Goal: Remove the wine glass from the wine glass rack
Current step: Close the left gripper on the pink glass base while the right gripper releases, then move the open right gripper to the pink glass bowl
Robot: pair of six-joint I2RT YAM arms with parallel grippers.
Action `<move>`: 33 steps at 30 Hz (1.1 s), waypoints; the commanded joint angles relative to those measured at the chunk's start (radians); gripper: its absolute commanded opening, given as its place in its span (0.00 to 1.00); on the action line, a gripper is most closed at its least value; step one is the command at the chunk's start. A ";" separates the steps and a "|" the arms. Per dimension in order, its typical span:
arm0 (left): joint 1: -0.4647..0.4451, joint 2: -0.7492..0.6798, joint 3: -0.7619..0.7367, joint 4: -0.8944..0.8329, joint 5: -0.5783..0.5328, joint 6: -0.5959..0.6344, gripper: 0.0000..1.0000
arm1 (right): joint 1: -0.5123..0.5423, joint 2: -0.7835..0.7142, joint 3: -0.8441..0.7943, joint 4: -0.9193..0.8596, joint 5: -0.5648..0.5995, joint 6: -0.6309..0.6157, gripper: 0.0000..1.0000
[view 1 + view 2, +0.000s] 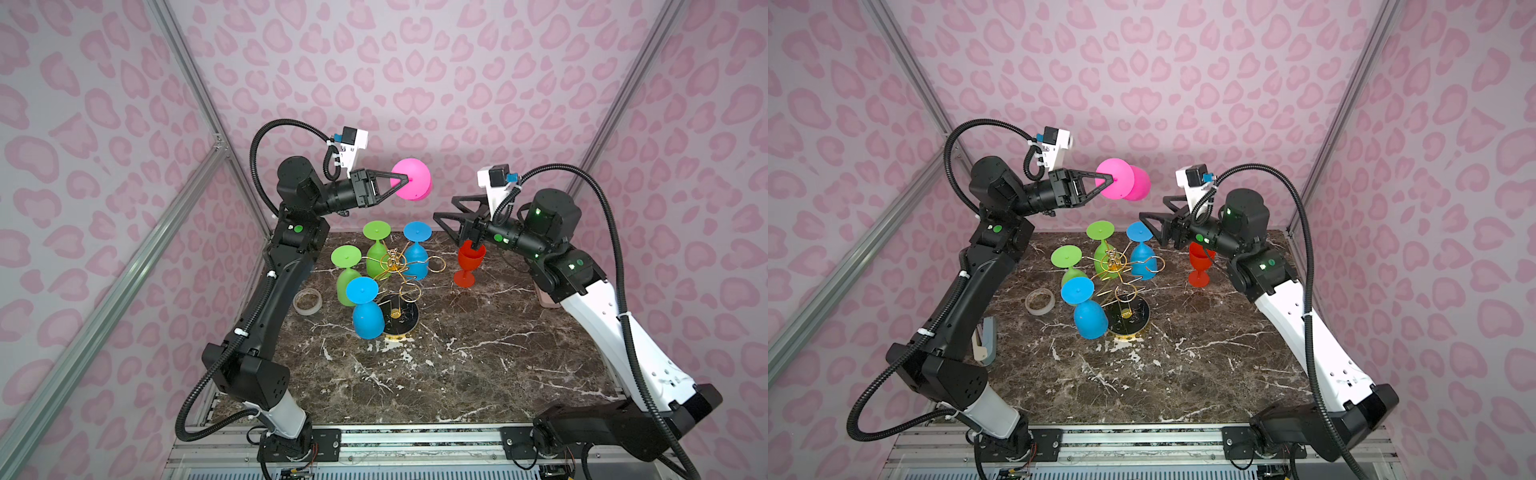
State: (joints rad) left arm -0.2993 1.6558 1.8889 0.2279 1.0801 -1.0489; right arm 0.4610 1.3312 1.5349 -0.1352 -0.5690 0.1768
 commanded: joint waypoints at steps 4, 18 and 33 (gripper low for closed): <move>-0.001 0.027 0.031 0.115 -0.011 -0.098 0.04 | -0.010 -0.054 -0.203 0.260 0.125 -0.226 0.95; -0.016 0.043 0.048 0.131 -0.010 -0.141 0.04 | -0.004 0.142 -0.127 0.549 0.079 -0.359 0.99; -0.030 0.052 0.045 0.133 -0.002 -0.163 0.04 | 0.038 0.307 0.057 0.541 0.106 -0.436 0.99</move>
State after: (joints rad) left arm -0.3275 1.7035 1.9221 0.3138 1.0695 -1.2037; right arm 0.4992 1.6215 1.5768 0.3840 -0.4717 -0.2527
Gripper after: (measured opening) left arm 0.065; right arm 0.987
